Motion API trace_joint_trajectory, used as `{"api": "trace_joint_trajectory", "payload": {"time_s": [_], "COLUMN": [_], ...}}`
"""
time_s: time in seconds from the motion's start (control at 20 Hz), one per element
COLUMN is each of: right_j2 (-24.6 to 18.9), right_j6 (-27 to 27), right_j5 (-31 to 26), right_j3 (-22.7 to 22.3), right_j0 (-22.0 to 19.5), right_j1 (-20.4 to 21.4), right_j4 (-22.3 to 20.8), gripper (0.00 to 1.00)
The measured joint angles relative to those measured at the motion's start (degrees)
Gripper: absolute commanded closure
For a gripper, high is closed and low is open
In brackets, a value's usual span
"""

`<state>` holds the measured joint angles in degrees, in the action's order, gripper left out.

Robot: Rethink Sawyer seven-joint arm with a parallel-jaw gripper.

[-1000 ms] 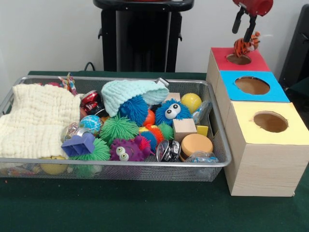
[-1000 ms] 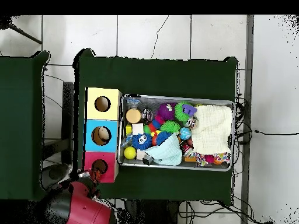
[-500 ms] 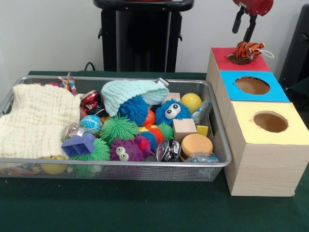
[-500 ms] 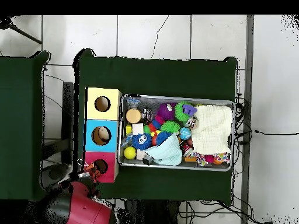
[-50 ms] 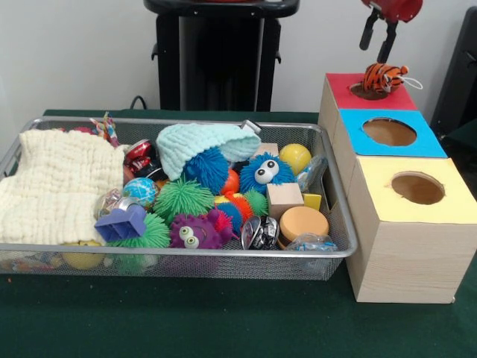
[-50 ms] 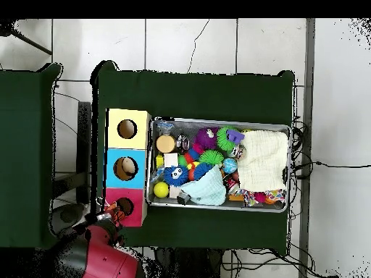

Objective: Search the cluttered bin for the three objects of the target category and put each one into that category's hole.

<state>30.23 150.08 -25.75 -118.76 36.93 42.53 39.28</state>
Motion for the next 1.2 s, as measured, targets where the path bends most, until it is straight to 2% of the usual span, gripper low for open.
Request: {"api": "trace_joint_trajectory", "payload": {"time_s": [0.45,0.95,1.2], "right_j2": [0.0,-0.1,-1.2], "right_j6": [0.0,0.0,0.0], "right_j5": [0.0,0.0,0.0], "right_j3": [0.1,0.2,0.2], "right_j0": [-0.4,-5.4,-9.3], "right_j1": [1.3,2.0,1.9], "right_j4": [0.0,0.0,0.0], "gripper": [0.0,0.0,0.0]}}
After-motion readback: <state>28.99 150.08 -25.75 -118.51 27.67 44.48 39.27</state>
